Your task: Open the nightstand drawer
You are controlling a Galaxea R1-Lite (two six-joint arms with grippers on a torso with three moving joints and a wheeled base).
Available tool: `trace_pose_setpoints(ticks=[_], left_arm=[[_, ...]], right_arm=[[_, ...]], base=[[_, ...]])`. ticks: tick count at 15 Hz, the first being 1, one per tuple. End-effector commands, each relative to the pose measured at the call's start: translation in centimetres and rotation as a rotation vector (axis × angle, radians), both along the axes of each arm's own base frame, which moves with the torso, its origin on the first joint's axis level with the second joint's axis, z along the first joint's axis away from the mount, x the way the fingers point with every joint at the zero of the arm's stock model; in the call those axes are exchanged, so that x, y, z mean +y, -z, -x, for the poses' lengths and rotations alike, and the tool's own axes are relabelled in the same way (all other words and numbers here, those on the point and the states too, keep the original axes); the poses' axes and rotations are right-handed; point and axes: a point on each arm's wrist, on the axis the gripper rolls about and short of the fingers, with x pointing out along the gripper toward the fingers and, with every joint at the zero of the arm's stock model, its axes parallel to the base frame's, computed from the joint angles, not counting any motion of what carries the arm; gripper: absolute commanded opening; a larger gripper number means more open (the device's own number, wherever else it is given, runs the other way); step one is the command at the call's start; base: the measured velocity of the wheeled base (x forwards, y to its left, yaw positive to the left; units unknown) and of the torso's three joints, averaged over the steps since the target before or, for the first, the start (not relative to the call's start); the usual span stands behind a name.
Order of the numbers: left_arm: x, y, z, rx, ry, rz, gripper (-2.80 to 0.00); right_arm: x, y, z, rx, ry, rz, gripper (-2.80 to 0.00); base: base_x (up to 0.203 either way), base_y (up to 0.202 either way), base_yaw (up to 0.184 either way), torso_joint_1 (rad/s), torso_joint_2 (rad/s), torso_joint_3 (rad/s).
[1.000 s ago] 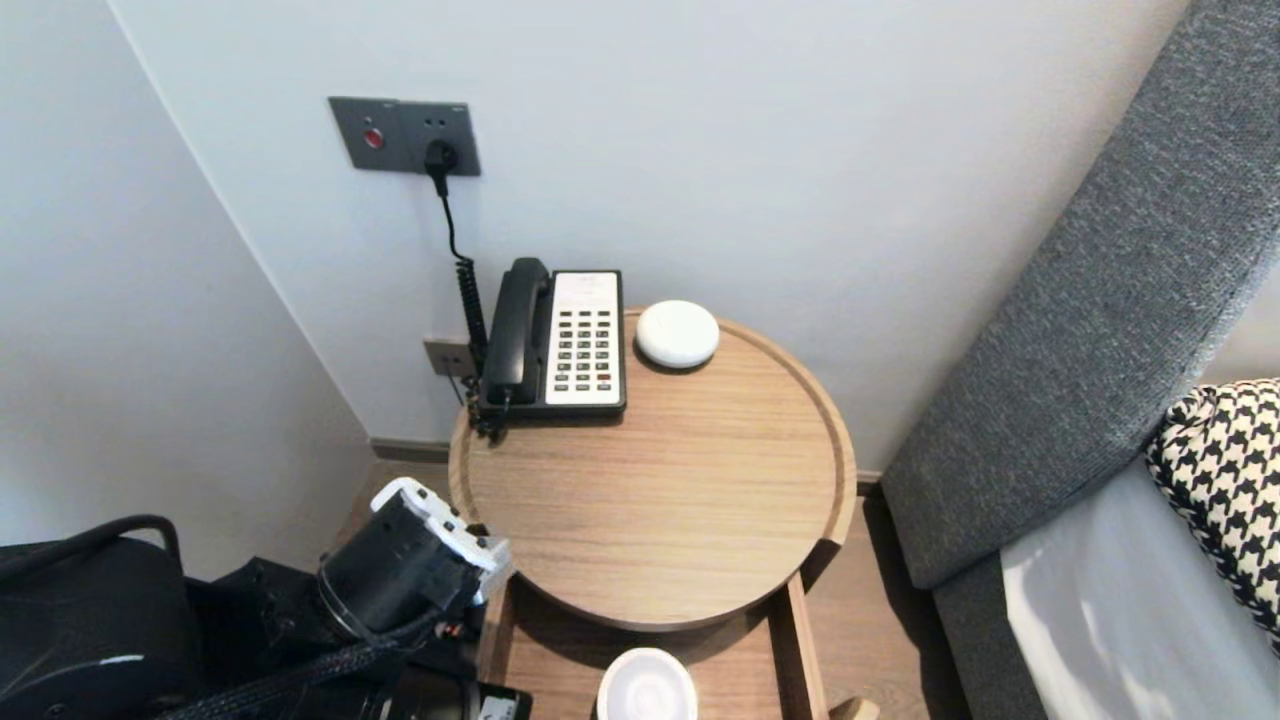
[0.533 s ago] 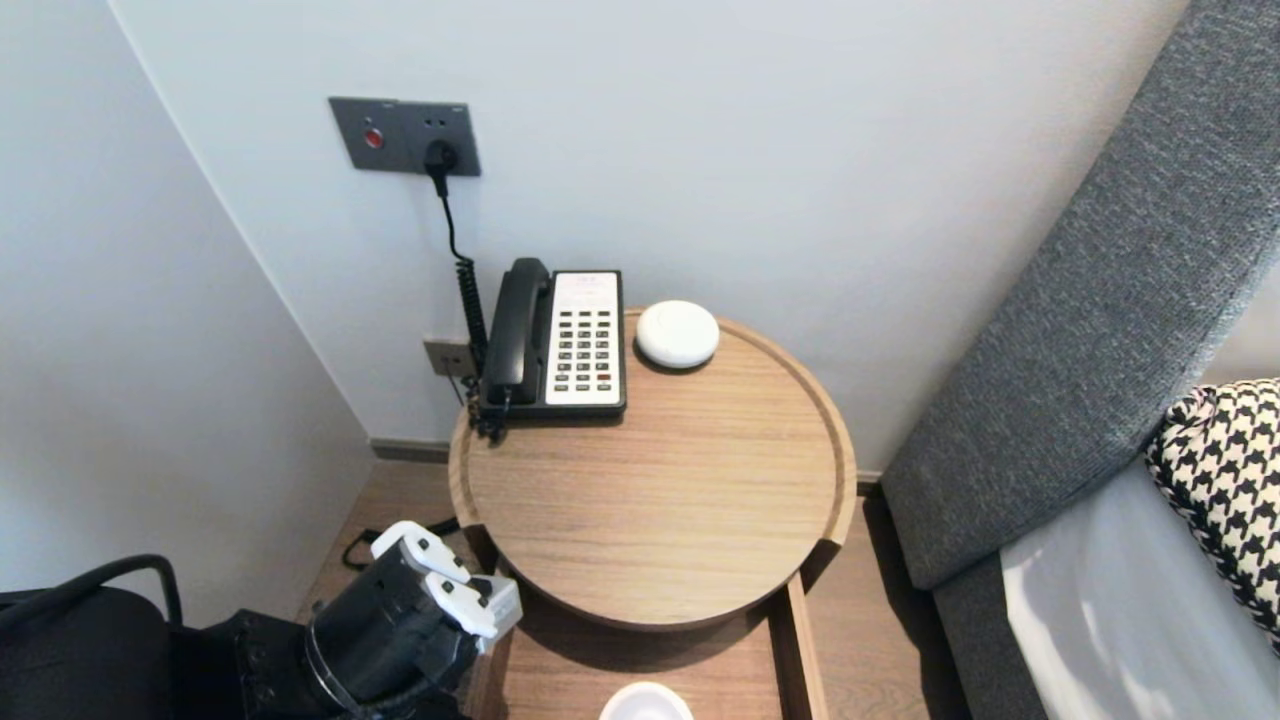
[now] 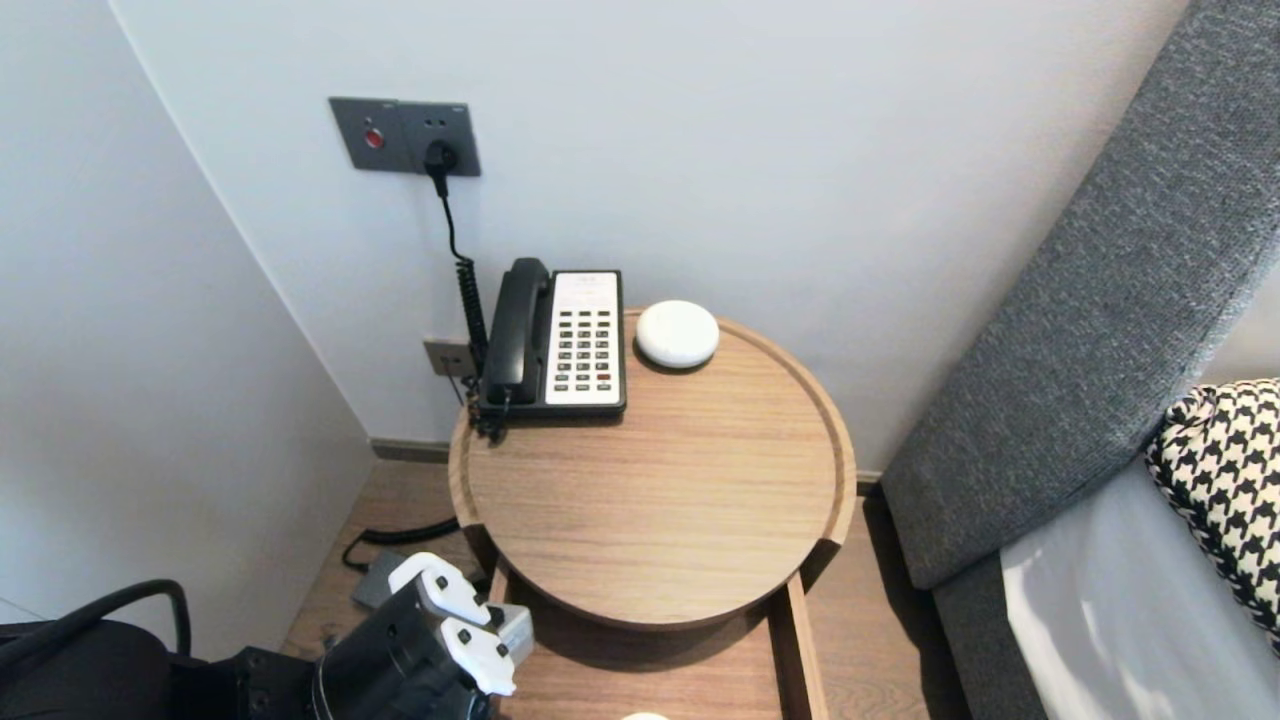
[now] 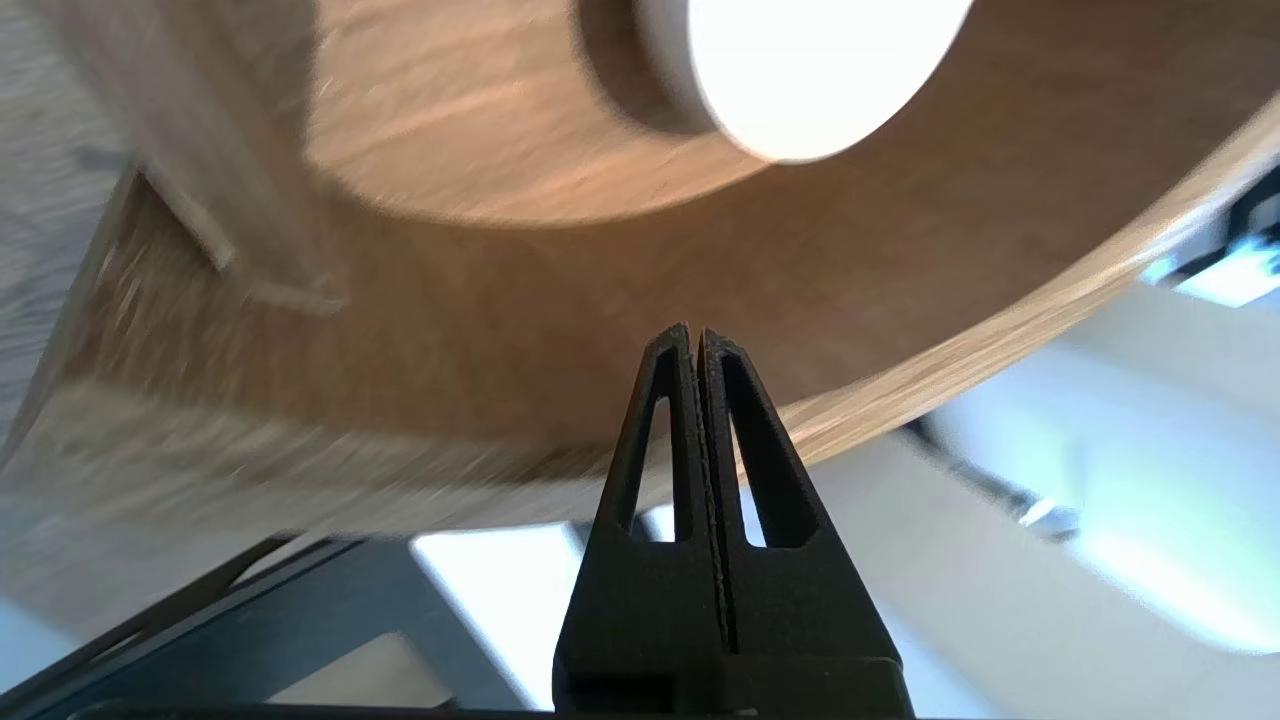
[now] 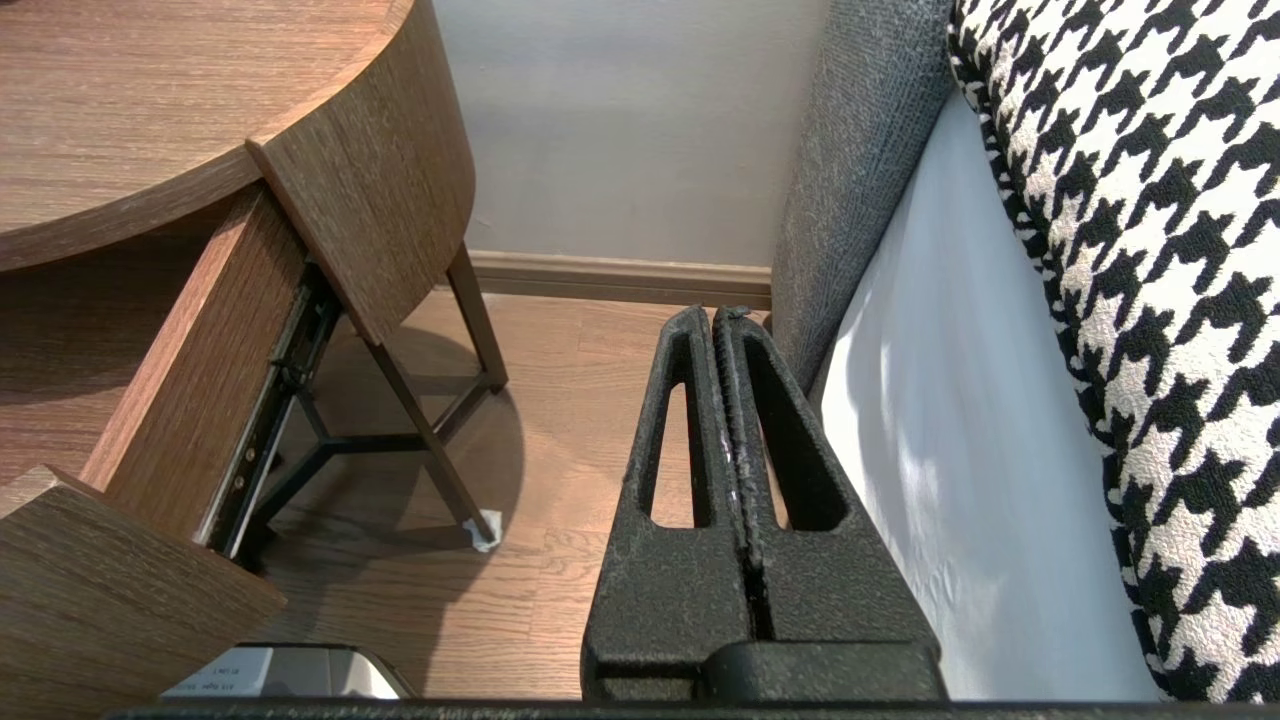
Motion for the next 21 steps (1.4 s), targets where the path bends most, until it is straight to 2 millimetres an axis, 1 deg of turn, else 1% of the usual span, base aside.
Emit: trace_pose_setpoints(ticks=[1, 4, 7, 9, 10, 12, 13, 15, 17, 19, 21], left_arm=[[-0.6, -0.6, -0.4, -0.006, -0.014, 0.021, -2.80], [-2.9, -2.3, -2.3, -0.018, -0.054, 0.045, -2.80], [-5.1, -3.7, -3.9, 0.035, -0.074, -0.034, -2.80], [-6.9, -4.8, -4.8, 0.066, -0.118, -0.060, -2.80], [-7.8, -4.7, -4.7, 0.092, -0.137, -0.100, -2.80], [-9.0, -3.8, -3.0, 0.093, -0.104, -0.176, -2.80], [-9.5, -3.3, -2.5, 0.073, -0.098, -0.209, -2.80], [-9.7, -3.2, -1.9, 0.050, -0.084, -0.219, -2.80], [-9.3, -3.5, -1.6, 0.043, -0.062, -0.232, -2.80], [-8.6, -4.4, -1.3, 0.004, 0.028, -0.221, -2.80], [-7.5, -5.6, -0.8, -0.046, 0.133, -0.220, -2.80]], right_arm=[[0.0, 0.7, -0.2, 0.027, 0.000, 0.000, -2.80], [0.0, 0.7, -0.2, 0.027, 0.000, 0.000, -2.80], [0.0, 0.7, -0.2, 0.027, 0.000, 0.000, -2.80], [0.0, 0.7, -0.2, 0.027, 0.000, 0.000, -2.80], [0.0, 0.7, -0.2, 0.027, 0.000, 0.000, -2.80], [0.0, 0.7, -0.2, 0.027, 0.000, 0.000, -2.80], [0.0, 0.7, -0.2, 0.027, 0.000, 0.000, -2.80], [0.0, 0.7, -0.2, 0.027, 0.000, 0.000, -2.80], [0.0, 0.7, -0.2, 0.027, 0.000, 0.000, -2.80], [0.0, 0.7, -0.2, 0.027, 0.001, 0.000, -2.80], [0.0, 0.7, -0.2, 0.027, 0.000, 0.000, -2.80]], base=[[0.000, 0.000, 0.000, 0.000, 0.00, 0.000], [0.000, 0.000, 0.000, 0.000, 0.00, 0.000], [0.000, 0.000, 0.000, 0.000, 0.00, 0.000], [0.000, 0.000, 0.000, 0.000, 0.00, 0.000], [0.000, 0.000, 0.000, 0.000, 0.00, 0.000], [0.000, 0.000, 0.000, 0.000, 0.00, 0.000], [0.000, 0.000, 0.000, 0.000, 0.00, 0.000], [0.000, 0.000, 0.000, 0.000, 0.00, 0.000], [0.000, 0.000, 0.000, 0.000, 0.00, 0.000], [0.000, 0.000, 0.000, 0.000, 0.00, 0.000], [0.000, 0.000, 0.000, 0.000, 0.00, 0.000]])
